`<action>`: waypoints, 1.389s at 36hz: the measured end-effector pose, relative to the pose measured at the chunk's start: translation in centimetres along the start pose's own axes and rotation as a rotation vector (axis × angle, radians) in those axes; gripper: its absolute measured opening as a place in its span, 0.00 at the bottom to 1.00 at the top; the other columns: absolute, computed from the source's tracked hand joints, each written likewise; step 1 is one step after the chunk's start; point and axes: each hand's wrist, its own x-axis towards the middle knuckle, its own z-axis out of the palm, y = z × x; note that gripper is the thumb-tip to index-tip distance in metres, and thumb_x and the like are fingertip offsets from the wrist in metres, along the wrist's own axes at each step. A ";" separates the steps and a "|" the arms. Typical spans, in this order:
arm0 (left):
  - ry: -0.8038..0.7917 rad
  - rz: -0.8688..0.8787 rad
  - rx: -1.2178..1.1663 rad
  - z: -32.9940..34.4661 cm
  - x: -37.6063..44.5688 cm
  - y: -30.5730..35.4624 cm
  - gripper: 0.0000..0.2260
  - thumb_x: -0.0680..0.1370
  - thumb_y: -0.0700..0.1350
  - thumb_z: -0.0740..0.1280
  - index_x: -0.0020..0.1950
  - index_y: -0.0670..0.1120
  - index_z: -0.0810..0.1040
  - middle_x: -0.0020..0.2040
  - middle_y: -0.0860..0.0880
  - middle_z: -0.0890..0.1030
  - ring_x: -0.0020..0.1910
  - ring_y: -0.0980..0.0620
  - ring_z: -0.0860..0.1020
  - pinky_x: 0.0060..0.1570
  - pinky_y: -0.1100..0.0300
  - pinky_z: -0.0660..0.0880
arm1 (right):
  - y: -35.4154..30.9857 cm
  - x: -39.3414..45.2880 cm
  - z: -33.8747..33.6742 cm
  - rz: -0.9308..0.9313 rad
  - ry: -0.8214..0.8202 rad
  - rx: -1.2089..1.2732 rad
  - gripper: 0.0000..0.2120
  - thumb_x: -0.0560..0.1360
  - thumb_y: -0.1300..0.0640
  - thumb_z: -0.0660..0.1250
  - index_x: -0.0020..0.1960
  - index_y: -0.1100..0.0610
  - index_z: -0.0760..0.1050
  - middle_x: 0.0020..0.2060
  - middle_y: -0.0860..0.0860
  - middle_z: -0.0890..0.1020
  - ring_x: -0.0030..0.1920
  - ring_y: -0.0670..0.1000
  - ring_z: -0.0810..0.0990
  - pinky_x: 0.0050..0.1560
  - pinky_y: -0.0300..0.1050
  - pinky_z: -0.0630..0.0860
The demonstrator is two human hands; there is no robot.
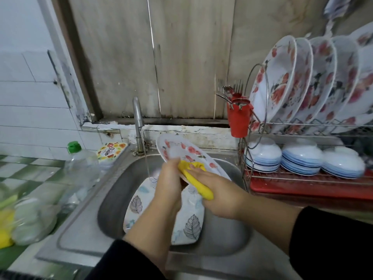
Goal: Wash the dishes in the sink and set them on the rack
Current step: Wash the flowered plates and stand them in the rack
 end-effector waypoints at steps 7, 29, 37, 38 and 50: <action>-0.015 -0.092 -0.004 -2.5 1.3 2.4 0.16 0.78 0.40 0.52 0.56 0.37 0.77 0.49 0.37 0.82 0.47 0.40 0.81 0.44 0.49 0.78 | 1.4 -0.9 -2.2 -0.103 -0.136 -0.200 0.38 0.72 0.62 0.60 0.73 0.45 0.43 0.73 0.36 0.49 0.75 0.39 0.49 0.74 0.37 0.49; -0.039 -0.055 -0.047 -3.3 -0.2 2.7 0.15 0.81 0.44 0.52 0.50 0.40 0.77 0.40 0.41 0.84 0.40 0.43 0.82 0.39 0.52 0.80 | 0.6 -1.9 -1.6 -0.111 -0.096 -0.091 0.37 0.73 0.70 0.59 0.73 0.45 0.49 0.70 0.34 0.55 0.75 0.41 0.54 0.74 0.38 0.51; 0.060 -0.007 0.103 0.5 -1.8 -0.8 0.19 0.83 0.53 0.52 0.49 0.42 0.77 0.40 0.45 0.82 0.41 0.49 0.81 0.46 0.54 0.77 | -2.9 -0.6 1.1 0.090 0.128 0.022 0.35 0.74 0.67 0.58 0.76 0.45 0.54 0.74 0.44 0.62 0.74 0.44 0.58 0.71 0.33 0.55; 0.014 0.004 0.094 0.6 -2.1 -0.6 0.21 0.82 0.57 0.51 0.49 0.44 0.77 0.39 0.46 0.83 0.42 0.50 0.81 0.49 0.53 0.77 | -3.0 -0.6 1.1 0.092 0.174 0.044 0.33 0.75 0.66 0.58 0.75 0.44 0.57 0.72 0.43 0.66 0.72 0.44 0.62 0.69 0.32 0.57; 0.347 -0.140 0.113 -2.1 -1.5 -3.1 0.24 0.80 0.52 0.62 0.74 0.46 0.64 0.72 0.49 0.66 0.70 0.47 0.66 0.66 0.51 0.63 | -1.9 -2.2 -2.1 0.363 0.709 1.138 0.06 0.74 0.63 0.68 0.50 0.55 0.78 0.31 0.49 0.83 0.27 0.47 0.80 0.24 0.39 0.75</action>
